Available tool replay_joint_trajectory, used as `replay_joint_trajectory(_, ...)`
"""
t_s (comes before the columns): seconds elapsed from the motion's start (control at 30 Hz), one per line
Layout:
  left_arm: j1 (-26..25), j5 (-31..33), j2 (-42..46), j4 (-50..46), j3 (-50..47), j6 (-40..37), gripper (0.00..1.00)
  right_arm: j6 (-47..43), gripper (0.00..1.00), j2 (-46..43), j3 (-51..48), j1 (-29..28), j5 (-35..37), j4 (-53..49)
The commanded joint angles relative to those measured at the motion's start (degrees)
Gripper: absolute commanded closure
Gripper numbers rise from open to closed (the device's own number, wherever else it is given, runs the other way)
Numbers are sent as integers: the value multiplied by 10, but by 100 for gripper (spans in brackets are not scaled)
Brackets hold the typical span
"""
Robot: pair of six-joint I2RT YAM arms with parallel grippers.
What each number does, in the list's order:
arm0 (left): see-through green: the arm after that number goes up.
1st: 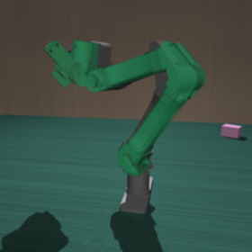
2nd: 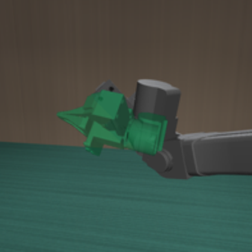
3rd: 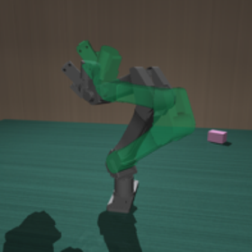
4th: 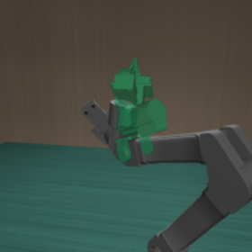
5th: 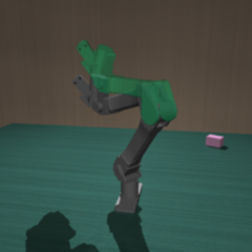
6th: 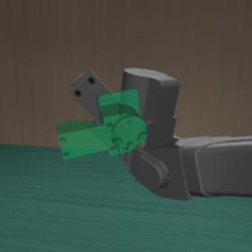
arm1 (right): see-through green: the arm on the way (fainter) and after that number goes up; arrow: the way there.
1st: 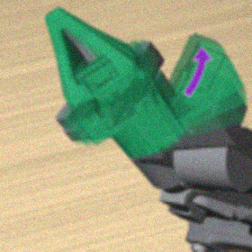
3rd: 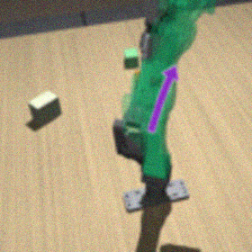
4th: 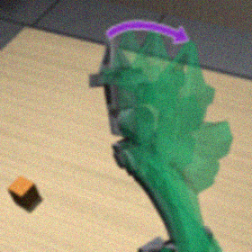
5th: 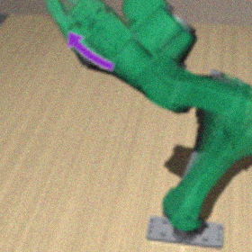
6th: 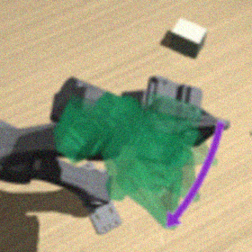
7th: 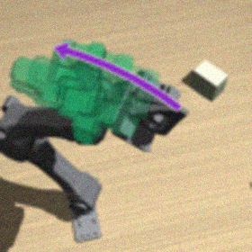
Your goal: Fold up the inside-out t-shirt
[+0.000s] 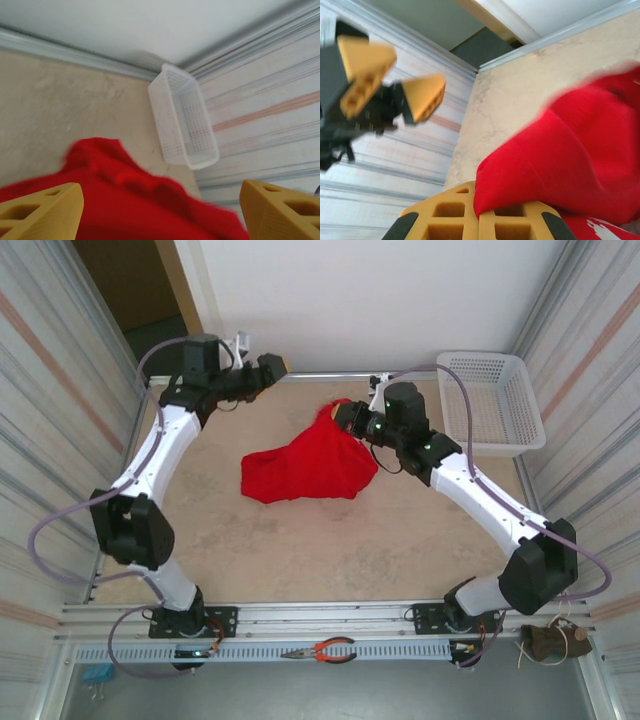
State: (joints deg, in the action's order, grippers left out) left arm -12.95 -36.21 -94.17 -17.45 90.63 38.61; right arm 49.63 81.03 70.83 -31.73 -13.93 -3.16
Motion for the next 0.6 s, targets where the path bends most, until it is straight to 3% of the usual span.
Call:
replay_joint_trajectory(0.0, -28, 45, 117, 28, -114, -17, 18, 30, 100, 10, 25, 3, 40, -11)
replay_joint_trajectory(0.13, -151, 215, 229, 82, -278, -8, 19, 45, 100, 6, 21, -2, 76, -23)
replay_joint_trajectory(0.27, -280, 360, 238, 160, -361, 21, 20, 69, 100, -7, 5, -12, 117, -21)
replay_joint_trajectory(0.37, -323, 401, 186, 184, -351, 20, 20, 81, 100, -21, -5, -23, 146, -23)
replay_joint_trajectory(0.57, -332, 408, 87, 177, -268, -9, 19, 88, 100, -43, -12, -38, 174, -29)
